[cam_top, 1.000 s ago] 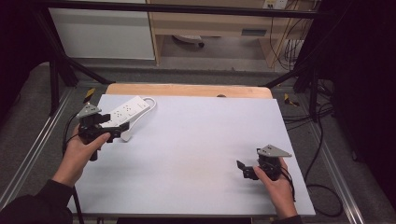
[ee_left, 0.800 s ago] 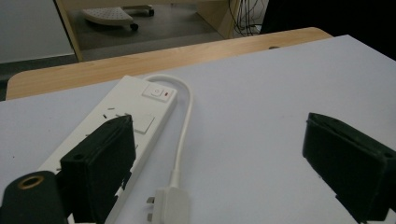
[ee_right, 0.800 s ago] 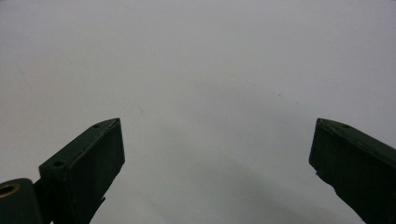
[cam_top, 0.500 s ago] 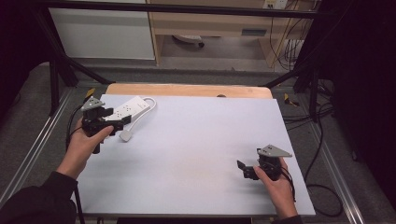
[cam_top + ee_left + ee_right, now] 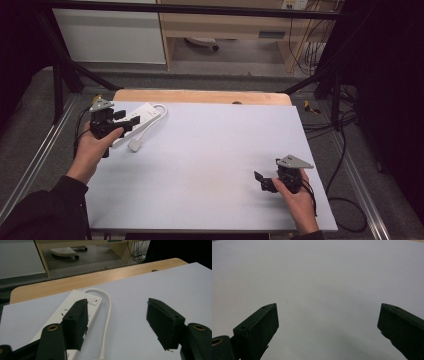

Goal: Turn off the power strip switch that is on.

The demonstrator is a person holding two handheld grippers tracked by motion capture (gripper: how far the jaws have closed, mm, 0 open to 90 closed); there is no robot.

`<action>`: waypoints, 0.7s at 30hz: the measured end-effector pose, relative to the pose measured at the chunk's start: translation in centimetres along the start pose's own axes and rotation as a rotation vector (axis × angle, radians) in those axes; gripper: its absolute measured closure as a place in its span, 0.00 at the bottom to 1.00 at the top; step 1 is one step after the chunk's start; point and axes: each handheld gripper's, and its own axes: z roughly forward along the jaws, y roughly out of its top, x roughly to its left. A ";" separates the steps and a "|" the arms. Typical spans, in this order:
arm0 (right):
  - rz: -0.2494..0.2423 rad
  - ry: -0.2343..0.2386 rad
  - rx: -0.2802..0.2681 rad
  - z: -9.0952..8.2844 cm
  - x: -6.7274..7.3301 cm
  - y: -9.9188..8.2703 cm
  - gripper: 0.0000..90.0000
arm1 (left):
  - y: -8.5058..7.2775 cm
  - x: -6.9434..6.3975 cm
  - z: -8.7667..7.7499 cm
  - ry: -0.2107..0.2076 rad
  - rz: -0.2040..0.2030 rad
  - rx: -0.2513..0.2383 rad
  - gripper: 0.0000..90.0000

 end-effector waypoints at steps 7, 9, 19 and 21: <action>0.000 0.000 -0.001 0.0 0.0 0.0 0.04 | 0.3 0.3 0.5 0.020 0.003 0.000 0.47; 0.000 0.000 -0.001 0.0 0.0 0.0 0.04 | 0.4 0.3 0.6 0.025 0.005 -0.005 0.48; -0.002 0.001 -0.003 -0.1 0.0 0.0 0.04 | 0.7 0.6 1.4 0.042 0.007 -0.010 0.64; -0.001 0.001 -0.002 -0.1 -0.1 0.0 0.04 | 0.6 0.7 1.6 0.045 0.005 -0.012 0.68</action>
